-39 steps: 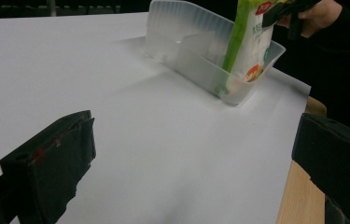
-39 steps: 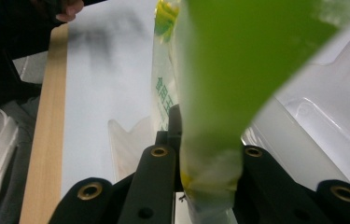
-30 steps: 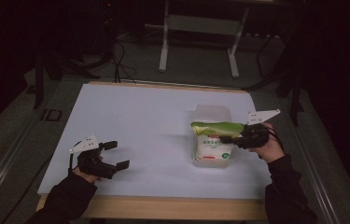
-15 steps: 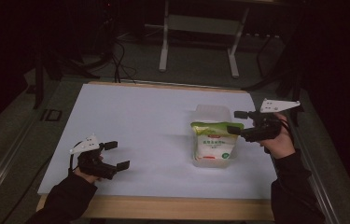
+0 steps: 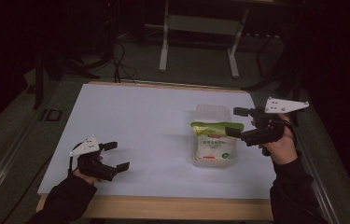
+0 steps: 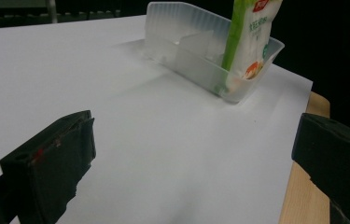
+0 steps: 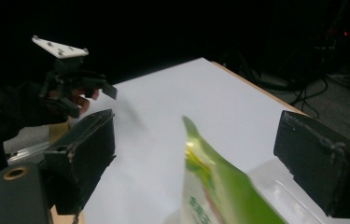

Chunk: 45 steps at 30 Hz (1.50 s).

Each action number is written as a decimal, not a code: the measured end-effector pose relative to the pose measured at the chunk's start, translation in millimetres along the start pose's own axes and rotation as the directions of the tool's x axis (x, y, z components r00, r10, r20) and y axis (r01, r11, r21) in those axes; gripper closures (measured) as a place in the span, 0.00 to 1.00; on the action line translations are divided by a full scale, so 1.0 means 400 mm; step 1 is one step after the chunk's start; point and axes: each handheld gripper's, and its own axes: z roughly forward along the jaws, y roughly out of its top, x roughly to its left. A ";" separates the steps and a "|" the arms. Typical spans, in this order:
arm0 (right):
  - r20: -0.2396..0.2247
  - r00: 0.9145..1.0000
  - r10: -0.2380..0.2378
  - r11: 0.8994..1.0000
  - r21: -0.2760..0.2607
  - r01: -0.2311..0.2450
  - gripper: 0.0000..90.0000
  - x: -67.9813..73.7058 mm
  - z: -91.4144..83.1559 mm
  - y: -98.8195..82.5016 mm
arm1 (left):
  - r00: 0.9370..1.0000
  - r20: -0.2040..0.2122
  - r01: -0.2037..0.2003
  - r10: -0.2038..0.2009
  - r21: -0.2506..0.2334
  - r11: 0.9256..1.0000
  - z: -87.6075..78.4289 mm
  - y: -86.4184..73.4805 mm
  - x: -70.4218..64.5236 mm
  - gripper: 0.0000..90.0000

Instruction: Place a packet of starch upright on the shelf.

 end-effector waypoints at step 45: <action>-0.079 0.997 0.016 0.993 0.115 -0.007 0.18 0.162 0.111 -0.296 | 0.999 0.018 -0.041 0.041 -0.023 0.999 -0.001 -0.008 -0.010 0.00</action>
